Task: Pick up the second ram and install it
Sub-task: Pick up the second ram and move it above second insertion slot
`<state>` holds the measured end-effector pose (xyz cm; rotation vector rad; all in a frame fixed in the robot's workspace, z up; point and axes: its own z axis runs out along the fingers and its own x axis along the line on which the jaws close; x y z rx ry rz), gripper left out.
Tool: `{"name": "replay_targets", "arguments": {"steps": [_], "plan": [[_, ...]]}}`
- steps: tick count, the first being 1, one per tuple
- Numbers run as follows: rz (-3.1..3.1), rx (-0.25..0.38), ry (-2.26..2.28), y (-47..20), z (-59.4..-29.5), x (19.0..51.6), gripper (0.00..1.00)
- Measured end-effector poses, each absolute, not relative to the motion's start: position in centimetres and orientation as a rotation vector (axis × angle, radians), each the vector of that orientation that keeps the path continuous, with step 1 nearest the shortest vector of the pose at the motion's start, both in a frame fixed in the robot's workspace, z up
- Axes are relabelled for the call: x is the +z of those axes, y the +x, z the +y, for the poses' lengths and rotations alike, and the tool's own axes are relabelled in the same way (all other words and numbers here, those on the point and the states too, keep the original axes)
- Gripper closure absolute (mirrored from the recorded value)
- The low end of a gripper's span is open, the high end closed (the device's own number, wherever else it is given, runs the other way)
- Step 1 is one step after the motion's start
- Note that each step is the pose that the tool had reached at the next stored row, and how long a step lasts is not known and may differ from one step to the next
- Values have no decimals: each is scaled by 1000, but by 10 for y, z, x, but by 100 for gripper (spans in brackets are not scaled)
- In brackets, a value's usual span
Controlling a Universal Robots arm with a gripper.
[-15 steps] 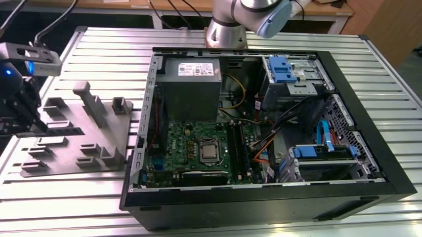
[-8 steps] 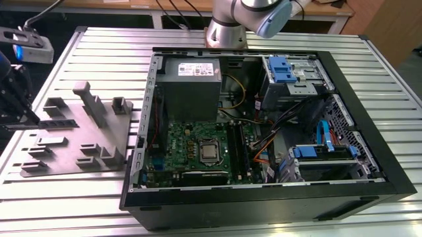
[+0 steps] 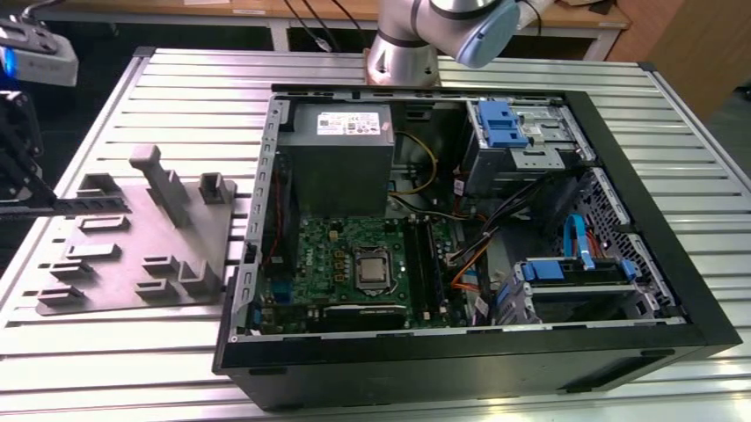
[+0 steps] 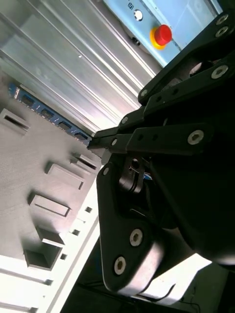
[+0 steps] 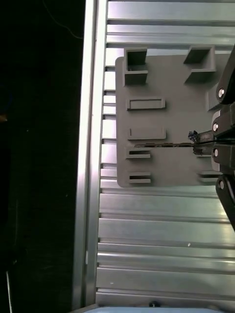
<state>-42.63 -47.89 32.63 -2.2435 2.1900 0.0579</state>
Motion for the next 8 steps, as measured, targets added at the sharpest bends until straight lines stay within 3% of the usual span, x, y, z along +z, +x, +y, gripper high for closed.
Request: {"name": "replay_targets", "arguments": {"steps": [8], "plan": [[2187, 52, -2241, -426, -479, 354, 89]]}}
